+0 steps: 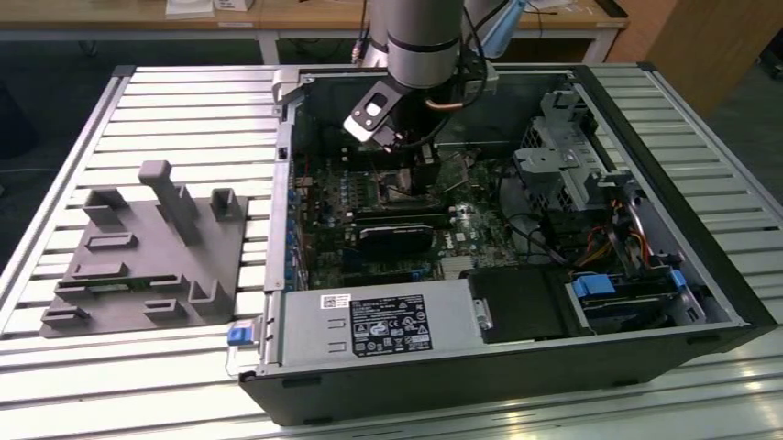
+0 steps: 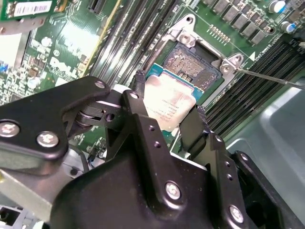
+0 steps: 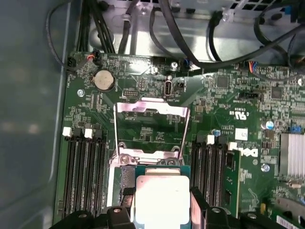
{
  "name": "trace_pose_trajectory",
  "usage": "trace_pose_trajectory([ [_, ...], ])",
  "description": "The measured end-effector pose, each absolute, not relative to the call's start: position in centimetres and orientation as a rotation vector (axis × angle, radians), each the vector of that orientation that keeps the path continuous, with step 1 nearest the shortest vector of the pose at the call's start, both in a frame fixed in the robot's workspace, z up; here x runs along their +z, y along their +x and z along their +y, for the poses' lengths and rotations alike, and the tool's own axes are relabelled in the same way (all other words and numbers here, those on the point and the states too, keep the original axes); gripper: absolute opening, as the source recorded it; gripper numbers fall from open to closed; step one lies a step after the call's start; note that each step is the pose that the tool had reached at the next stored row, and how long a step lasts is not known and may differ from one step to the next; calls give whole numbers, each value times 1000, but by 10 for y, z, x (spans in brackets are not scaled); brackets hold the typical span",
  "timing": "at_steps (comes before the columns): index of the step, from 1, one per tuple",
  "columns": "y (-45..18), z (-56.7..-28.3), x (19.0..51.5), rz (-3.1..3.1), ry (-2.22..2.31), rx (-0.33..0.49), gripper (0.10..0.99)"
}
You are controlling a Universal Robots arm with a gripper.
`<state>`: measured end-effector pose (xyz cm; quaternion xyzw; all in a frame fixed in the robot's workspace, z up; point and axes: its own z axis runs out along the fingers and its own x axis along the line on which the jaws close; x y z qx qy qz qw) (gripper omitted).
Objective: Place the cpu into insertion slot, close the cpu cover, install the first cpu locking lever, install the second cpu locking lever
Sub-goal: 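Place the cpu into insertion slot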
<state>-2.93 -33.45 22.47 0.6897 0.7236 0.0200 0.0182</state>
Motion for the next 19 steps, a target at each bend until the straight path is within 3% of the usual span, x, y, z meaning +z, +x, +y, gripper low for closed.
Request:
trace_pose_trajectory([
  [19, -38, -324, 208, 2185, 2205, 60, 541],
])
